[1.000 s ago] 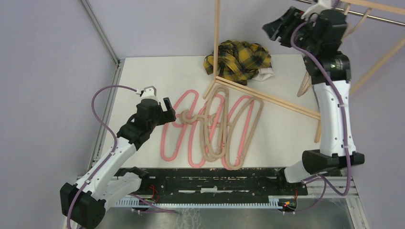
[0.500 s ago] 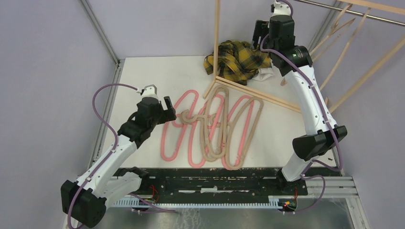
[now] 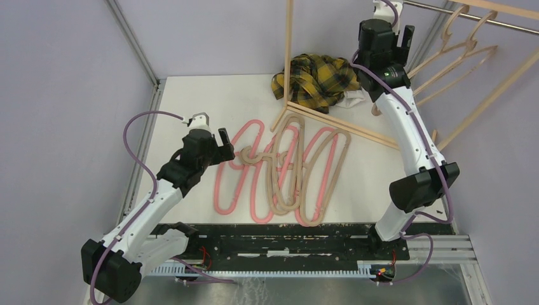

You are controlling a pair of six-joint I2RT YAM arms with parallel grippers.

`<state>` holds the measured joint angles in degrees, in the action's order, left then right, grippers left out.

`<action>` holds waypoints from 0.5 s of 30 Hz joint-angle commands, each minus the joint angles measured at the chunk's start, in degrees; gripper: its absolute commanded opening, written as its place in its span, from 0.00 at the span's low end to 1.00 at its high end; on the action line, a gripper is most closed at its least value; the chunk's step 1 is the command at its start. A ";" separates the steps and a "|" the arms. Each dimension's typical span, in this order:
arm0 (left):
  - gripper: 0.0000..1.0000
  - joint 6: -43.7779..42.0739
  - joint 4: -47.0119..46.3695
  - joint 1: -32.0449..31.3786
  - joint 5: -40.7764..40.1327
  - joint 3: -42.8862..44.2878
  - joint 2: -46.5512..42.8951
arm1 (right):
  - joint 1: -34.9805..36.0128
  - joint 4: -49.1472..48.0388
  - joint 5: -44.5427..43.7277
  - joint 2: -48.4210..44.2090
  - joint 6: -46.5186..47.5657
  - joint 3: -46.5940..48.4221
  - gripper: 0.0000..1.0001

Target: Organize the hangers

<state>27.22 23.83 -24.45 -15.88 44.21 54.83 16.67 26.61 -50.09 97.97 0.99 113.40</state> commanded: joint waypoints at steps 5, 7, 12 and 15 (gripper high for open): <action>0.99 -0.57 -2.28 0.19 0.44 0.34 -0.42 | -6.06 -5.18 -7.44 -3.19 -2.55 -2.49 0.90; 0.99 -0.69 -2.51 0.25 0.54 0.15 -0.30 | -8.44 -3.71 -6.69 -4.81 -4.61 -3.84 0.90; 0.99 -0.55 -3.13 0.19 1.31 -0.33 0.15 | -12.80 -2.99 -5.61 -9.13 -7.62 -8.58 0.90; 0.99 -0.52 -3.43 0.24 1.67 -0.43 0.25 | -15.36 -2.89 -4.70 -11.35 -9.55 -10.93 0.90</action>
<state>27.22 23.42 -24.45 -15.55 43.72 54.83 3.73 24.95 -54.37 92.25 -4.82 103.83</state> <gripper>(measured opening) 0.991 0.901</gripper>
